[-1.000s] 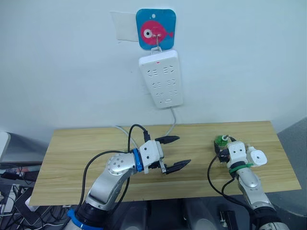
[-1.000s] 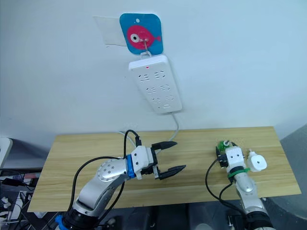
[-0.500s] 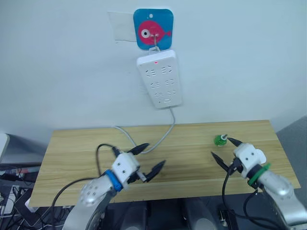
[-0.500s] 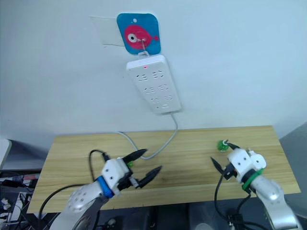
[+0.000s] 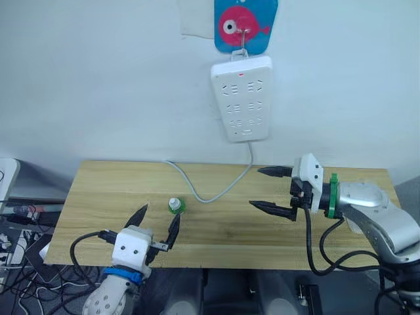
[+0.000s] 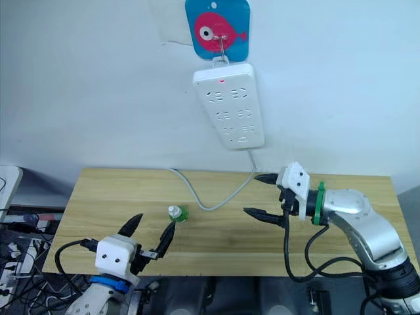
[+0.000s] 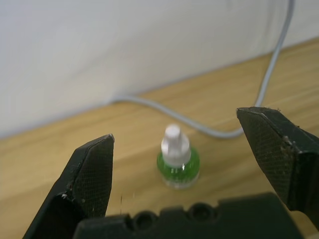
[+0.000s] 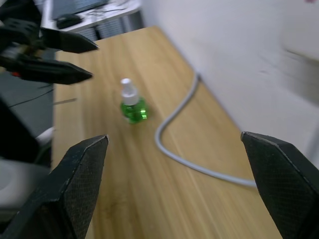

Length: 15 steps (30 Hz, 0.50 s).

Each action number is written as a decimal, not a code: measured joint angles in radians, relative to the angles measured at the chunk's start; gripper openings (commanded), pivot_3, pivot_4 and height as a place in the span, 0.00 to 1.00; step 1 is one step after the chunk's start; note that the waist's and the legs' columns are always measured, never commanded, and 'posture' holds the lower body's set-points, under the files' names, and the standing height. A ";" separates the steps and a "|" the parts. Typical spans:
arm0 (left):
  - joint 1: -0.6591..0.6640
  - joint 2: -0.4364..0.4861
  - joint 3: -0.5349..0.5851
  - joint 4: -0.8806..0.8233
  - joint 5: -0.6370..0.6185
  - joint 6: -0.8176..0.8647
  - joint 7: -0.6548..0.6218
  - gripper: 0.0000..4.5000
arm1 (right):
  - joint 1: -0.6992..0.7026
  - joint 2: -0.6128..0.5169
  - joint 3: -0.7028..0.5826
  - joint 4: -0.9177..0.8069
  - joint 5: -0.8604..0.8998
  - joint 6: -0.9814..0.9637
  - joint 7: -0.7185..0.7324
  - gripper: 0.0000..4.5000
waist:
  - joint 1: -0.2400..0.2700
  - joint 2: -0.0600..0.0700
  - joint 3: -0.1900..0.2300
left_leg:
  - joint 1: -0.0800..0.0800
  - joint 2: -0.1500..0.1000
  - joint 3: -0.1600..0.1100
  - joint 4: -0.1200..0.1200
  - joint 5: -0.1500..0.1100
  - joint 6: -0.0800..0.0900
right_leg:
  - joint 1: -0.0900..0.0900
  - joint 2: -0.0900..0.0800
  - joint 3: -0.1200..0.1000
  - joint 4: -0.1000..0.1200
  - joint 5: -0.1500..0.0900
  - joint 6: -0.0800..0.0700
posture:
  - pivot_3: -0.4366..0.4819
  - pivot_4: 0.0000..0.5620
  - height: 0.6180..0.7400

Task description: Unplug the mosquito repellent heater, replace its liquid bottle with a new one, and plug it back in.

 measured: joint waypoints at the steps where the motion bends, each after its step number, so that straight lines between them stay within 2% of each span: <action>1: 0.002 -0.012 -0.005 0.017 0.012 -0.018 0.011 1.00 | -0.012 -0.001 0.004 -0.002 0.008 0.012 0.013 0.99 | 0.001 0.000 0.008 | 0.000 0.000 0.000 0.000 0.000 0.000 | 0.000 0.000 -0.001 0.000 0.000 0.000 | 0.59 0.77 1.00; 9: 0.000 -0.066 -0.023 0.127 0.091 -0.130 0.082 1.00 | -0.052 -0.018 0.007 -0.011 0.040 0.048 0.093 0.99 | 0.010 -0.001 0.047 | -0.003 0.000 0.000 0.000 0.000 0.000 | -0.003 0.000 0.000 0.000 0.000 0.000 | 0.58 0.82 1.00; 15: -0.065 -0.084 -0.030 0.236 0.101 -0.194 0.097 1.00 | -0.068 -0.018 0.014 -0.015 0.045 0.043 0.136 0.99 | 0.011 0.000 0.061 | -0.004 0.000 0.000 0.000 0.000 0.000 | -0.003 0.000 -0.001 0.000 0.000 0.000 | 0.58 0.82 1.00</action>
